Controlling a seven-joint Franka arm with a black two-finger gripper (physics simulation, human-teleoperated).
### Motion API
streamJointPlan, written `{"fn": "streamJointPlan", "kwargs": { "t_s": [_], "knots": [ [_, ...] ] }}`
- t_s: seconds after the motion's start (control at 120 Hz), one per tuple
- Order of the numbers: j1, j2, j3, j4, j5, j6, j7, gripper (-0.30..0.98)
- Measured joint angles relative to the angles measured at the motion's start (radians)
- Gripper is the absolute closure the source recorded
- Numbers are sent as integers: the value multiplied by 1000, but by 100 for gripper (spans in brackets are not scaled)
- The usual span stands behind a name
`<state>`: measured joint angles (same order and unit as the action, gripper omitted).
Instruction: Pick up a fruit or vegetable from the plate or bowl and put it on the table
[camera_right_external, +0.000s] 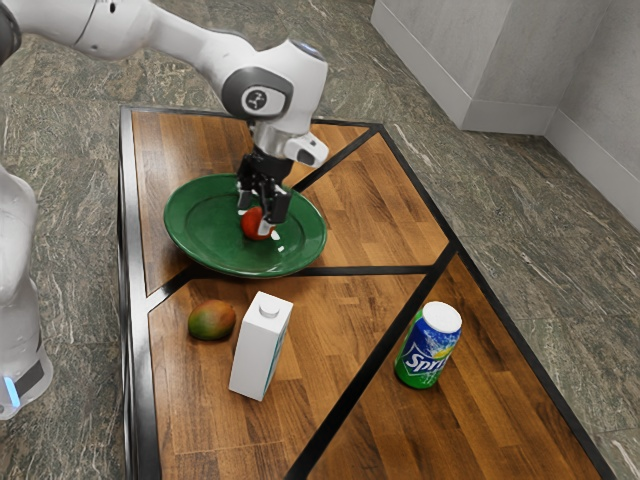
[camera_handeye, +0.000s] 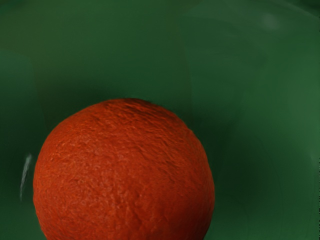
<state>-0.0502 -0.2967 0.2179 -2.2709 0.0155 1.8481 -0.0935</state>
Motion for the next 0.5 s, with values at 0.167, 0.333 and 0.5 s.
{"fn": "streamJointPlan", "kwargs": {
  "t_s": [0.167, 0.333, 0.5],
  "knots": [
    [1, 9, 0, -11, 1, 25, -3, 2],
    [1, 11, 0, -17, 2, 33, -6, 2],
    [3, 12, 0, -26, 3, 40, -8, 2]
  ]
}}
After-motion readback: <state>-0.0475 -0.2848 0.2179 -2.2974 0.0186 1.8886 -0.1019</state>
